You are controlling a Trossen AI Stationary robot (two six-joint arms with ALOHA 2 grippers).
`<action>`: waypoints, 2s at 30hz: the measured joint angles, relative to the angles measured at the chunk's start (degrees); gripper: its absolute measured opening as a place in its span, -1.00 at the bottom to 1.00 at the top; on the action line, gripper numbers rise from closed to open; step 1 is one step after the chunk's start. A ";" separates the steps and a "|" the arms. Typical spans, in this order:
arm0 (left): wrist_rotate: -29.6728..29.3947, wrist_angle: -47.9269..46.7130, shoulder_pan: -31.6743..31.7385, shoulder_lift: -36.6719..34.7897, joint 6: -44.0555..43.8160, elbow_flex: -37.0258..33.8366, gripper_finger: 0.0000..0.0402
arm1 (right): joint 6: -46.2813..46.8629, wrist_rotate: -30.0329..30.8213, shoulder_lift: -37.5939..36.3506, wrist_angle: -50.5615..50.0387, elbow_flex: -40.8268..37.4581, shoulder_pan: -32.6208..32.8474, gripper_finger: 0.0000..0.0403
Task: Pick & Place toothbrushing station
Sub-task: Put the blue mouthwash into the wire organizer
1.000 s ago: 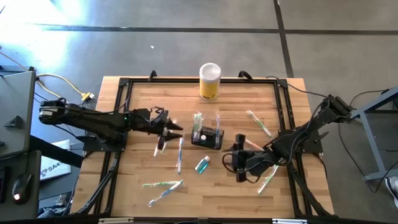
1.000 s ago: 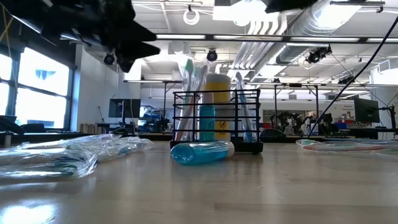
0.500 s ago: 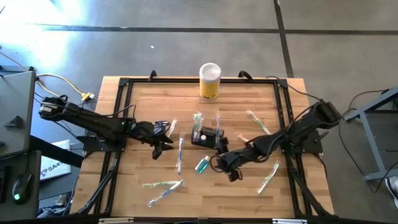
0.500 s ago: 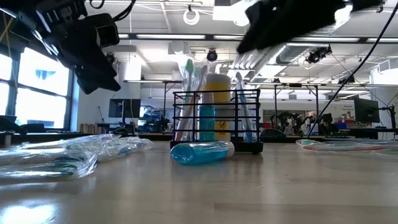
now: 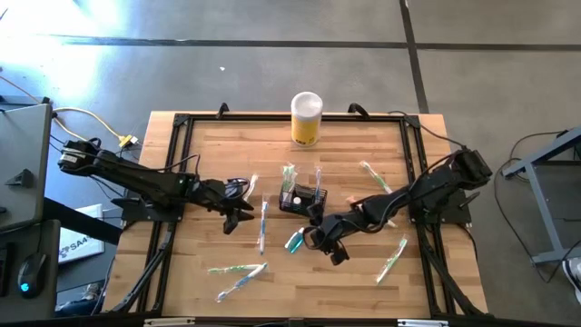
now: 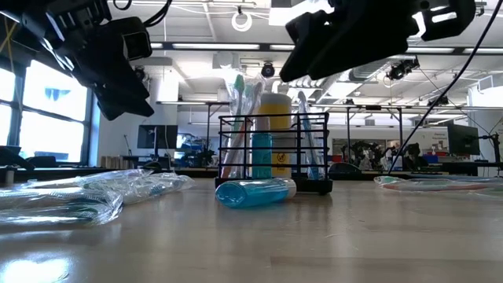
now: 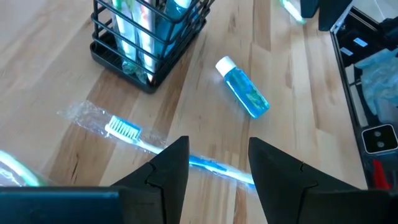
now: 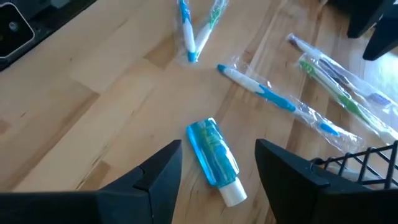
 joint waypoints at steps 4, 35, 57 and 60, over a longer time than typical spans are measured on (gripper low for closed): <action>-0.04 0.00 0.00 0.00 -0.01 0.00 -0.20 | 1.60 0.60 0.00 0.78 0.00 -0.02 0.06; -1.88 -1.17 0.02 0.04 -0.21 0.00 -0.20 | -14.04 1.77 12.56 -30.80 22.96 -2.46 0.36; -1.95 -1.33 0.02 0.04 0.43 -0.02 -0.20 | -24.59 -10.05 18.67 -30.13 23.39 -6.56 0.36; -1.96 -1.27 0.02 0.04 0.44 -0.01 -0.20 | -22.68 -12.40 20.21 -29.60 23.43 -6.73 0.36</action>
